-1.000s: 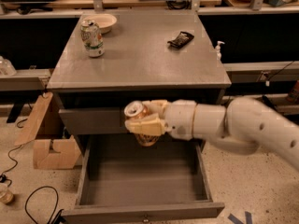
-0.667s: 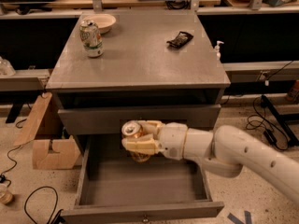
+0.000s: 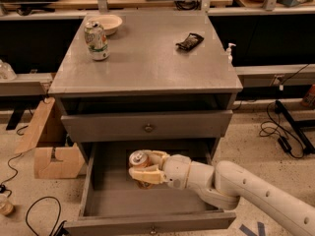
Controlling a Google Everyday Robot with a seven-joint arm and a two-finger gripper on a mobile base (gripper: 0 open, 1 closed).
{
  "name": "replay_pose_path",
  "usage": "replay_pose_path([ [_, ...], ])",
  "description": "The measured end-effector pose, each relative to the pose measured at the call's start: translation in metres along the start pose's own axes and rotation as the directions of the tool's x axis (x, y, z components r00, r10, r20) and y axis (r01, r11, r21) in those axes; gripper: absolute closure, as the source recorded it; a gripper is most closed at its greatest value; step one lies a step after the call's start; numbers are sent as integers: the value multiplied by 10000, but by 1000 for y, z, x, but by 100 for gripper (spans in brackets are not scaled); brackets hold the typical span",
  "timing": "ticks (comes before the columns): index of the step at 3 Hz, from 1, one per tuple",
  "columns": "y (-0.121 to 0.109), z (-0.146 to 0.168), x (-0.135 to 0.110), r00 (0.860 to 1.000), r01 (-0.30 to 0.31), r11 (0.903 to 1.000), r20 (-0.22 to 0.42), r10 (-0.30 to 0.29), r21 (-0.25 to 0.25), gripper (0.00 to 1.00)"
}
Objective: Place orange can into middle drawer
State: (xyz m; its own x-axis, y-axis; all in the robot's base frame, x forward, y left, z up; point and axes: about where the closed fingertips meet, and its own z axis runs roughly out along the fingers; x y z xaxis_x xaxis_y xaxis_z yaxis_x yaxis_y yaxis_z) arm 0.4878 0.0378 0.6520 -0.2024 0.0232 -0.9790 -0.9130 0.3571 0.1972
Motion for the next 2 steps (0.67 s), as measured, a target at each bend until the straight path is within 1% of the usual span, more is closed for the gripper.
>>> replay_pose_path([
  [1,0,0,0,10000,0,10000,0,0,0,100],
  [2,-11,16,10,10000,-2,9998,-30,1,-175,100],
])
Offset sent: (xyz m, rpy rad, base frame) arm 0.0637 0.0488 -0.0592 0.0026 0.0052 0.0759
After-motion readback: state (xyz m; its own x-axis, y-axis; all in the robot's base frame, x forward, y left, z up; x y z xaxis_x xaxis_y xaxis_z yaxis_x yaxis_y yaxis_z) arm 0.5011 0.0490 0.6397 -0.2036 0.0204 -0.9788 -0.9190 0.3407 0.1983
